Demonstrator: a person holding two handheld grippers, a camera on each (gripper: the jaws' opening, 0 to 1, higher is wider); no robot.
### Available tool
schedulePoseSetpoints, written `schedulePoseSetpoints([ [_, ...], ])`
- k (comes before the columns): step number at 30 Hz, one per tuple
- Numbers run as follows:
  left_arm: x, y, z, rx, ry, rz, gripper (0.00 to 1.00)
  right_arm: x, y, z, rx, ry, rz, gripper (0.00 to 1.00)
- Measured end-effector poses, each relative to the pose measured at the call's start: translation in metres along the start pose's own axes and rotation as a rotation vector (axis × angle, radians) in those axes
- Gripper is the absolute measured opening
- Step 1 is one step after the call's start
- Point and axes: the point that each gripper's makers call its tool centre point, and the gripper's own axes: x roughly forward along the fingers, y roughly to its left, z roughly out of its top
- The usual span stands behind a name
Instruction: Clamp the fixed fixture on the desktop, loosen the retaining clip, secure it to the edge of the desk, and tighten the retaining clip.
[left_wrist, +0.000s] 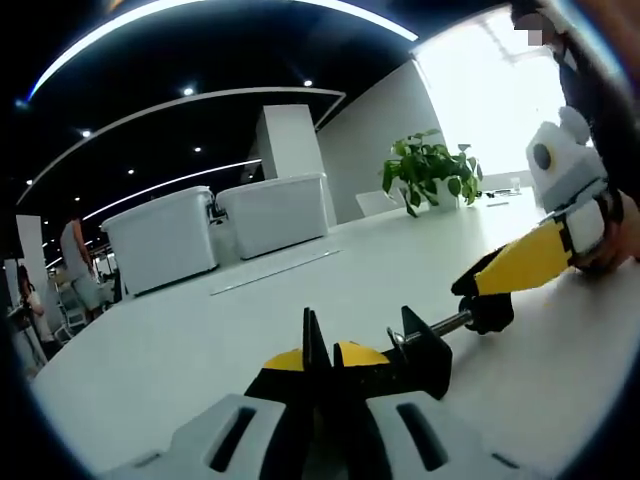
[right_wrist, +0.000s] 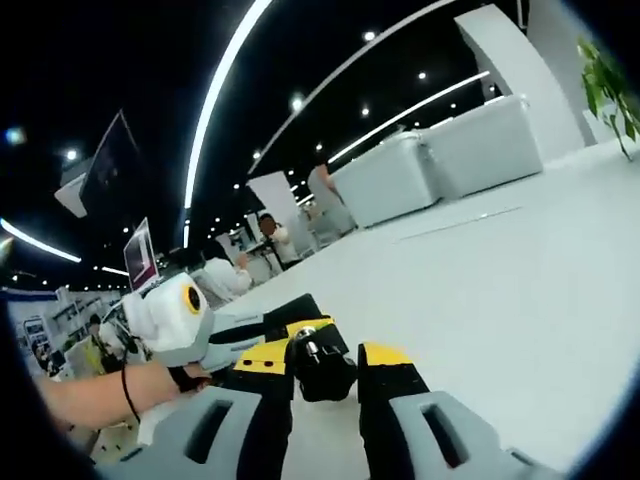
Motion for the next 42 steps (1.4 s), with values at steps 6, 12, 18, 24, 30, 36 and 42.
schedulePoseSetpoints([
  [6, 0.000, 0.000, 0.000, 0.000, 0.000, -0.001, 0.07, 0.001, 0.002, -0.003, -0.098, 0.015, -0.010, 0.25],
  [12, 0.000, 0.000, 0.000, -0.001, 0.000, 0.000, 0.07, 0.002, 0.006, -0.001, -0.366, 0.003, -0.055, 0.25],
  [18, 0.000, 0.001, 0.000, 0.000, 0.001, 0.002, 0.07, 0.002, 0.018, -0.001, -0.914, 0.018, -0.120, 0.25],
  [24, 0.000, 0.001, 0.000, 0.000, 0.001, 0.002, 0.07, 0.005, 0.017, -0.003, -1.020, 0.023, -0.147, 0.25],
  [30, 0.001, 0.000, 0.000, 0.002, -0.001, 0.001, 0.07, 0.001, 0.015, 0.002, -0.576, -0.012, -0.070, 0.31],
  [36, 0.001, 0.000, 0.000, 0.003, -0.001, 0.002, 0.07, -0.006, 0.004, 0.015, -0.160, -0.058, -0.013, 0.37],
  [42, 0.001, 0.000, 0.000, 0.002, -0.001, 0.002, 0.07, -0.003, -0.012, 0.014, 0.093, -0.036, -0.011, 0.27],
])
